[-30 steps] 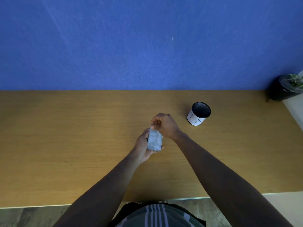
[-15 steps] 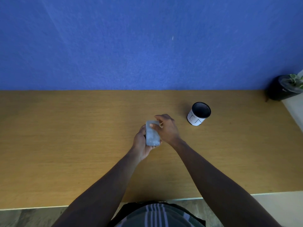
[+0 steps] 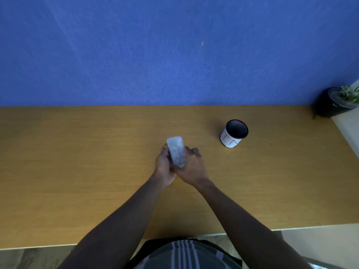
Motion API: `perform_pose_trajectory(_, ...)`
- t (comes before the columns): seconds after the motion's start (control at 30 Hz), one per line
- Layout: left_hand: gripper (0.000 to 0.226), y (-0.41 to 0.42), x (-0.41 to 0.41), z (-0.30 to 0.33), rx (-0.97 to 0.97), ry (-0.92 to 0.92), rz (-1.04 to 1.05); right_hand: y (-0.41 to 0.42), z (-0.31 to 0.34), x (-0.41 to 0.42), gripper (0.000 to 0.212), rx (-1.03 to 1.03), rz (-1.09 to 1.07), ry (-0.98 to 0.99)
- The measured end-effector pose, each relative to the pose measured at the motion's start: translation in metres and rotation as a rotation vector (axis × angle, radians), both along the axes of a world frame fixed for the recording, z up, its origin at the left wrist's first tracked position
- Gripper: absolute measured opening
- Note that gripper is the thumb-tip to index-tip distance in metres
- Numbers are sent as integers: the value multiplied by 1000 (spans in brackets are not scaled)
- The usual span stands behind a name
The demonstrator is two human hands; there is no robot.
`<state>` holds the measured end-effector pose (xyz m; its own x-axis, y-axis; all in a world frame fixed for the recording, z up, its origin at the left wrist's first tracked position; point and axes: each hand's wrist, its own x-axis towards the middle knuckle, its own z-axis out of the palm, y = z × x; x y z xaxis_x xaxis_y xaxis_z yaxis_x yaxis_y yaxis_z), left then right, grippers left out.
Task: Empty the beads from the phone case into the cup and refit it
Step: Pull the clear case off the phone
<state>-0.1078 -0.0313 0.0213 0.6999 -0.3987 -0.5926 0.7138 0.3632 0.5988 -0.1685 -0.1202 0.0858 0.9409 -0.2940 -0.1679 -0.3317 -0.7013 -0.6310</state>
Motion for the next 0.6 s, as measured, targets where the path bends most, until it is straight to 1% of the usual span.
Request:
perform_pose_trajectory(0.07, 30, -2, 1, 1, -13, -9, -3, 2, -1, 0, 50, 1, -21, 26)
perform_pose_trajectory(0.17, 33, -2, 1, 1, -41, -13, -1, 5, -3, 2, 55, -26, -45, 54)
perform_pose_trajectory(0.27, 28, -2, 2, -4, -52, -32, 8, 6, -5, 3, 48, -52, -49, 74)
perform_pose_trajectory(0.43, 27, -2, 2, -5, -40, -52, -1, 8, -1, 3, 39, -65, -51, 72)
perform_pose_trajectory(0.5, 29, -1, 2, -6, -47, -50, -2, 8, 2, 3, 35, -66, -49, 71)
perform_pose_trajectory(0.6, 38, 0, 2, -7, -48, -42, -3, 9, 6, 2, 37, -75, -49, 66)
